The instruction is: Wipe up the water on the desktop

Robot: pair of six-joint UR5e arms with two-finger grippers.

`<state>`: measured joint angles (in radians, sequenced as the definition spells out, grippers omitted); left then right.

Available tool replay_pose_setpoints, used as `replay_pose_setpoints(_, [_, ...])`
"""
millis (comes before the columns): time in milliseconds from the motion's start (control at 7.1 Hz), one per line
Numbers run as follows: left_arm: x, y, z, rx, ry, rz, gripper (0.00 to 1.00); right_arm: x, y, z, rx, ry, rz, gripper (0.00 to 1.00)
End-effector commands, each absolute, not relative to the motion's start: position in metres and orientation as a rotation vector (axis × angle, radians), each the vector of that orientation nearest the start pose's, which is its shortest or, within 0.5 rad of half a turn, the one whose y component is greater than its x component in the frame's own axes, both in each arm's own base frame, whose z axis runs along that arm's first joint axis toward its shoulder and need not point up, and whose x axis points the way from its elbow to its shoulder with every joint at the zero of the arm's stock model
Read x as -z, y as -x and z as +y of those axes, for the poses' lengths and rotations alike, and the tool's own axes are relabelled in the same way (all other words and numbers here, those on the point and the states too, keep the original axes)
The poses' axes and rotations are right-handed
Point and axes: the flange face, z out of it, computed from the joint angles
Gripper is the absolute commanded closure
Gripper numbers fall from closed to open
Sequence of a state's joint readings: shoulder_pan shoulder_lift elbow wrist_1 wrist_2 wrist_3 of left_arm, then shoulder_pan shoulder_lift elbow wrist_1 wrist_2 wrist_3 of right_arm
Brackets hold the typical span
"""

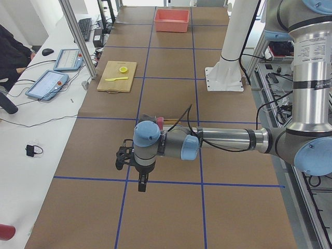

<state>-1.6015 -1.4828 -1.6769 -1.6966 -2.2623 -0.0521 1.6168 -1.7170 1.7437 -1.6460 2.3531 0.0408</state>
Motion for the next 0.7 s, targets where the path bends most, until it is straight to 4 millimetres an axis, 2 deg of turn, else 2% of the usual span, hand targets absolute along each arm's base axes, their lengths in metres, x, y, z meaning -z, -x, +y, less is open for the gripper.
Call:
replay_pose_setpoints(0, [-0.6419,0.0841,-0.4622,0.029,-0.129,0.690,0.02,-0.6452,-0.0827,-0.4235,-0.100,0.039,-0.783,0.00])
replay_pose_setpoints(563, [-0.6381,0.0847,-0.4679,0.027,-0.138,0.684,0.02,-0.6434,-0.0855,-0.4252,-0.102,0.032,-0.781,0.00])
